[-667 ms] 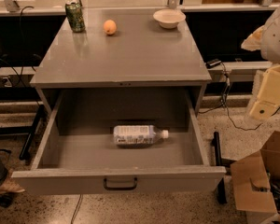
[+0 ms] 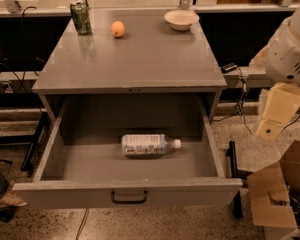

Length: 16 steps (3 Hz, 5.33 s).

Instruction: Pick blue plastic bottle from top drawer and place on counter

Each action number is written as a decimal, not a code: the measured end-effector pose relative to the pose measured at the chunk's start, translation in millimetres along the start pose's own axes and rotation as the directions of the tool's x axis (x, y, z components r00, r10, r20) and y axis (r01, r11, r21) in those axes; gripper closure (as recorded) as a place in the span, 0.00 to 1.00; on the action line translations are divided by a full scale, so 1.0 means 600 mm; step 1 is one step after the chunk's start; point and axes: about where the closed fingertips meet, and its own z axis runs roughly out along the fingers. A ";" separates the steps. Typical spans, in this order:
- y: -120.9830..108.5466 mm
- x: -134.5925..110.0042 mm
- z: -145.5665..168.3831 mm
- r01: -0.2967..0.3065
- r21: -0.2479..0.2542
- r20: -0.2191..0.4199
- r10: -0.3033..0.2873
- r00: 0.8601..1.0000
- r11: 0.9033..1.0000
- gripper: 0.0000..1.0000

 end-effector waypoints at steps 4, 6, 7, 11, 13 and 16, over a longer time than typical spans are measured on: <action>0.085 -0.068 0.173 -0.171 -0.179 0.213 0.208 0.955 0.969 0.00; 0.068 -0.178 0.303 -0.140 -0.190 0.338 0.199 0.920 0.972 0.00; 0.039 -0.258 0.369 -0.131 -0.151 0.400 0.182 0.898 0.980 0.00; -0.031 -0.339 0.572 -0.205 -0.072 0.370 0.217 0.903 0.976 0.00; -0.023 -0.288 0.629 -0.199 -0.085 0.309 0.216 0.926 0.976 0.25; -0.020 -0.291 0.539 -0.174 -0.232 0.520 0.273 0.809 0.957 0.95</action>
Offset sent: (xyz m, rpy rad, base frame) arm -0.0144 0.1096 -0.1573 0.5339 0.1654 -0.1877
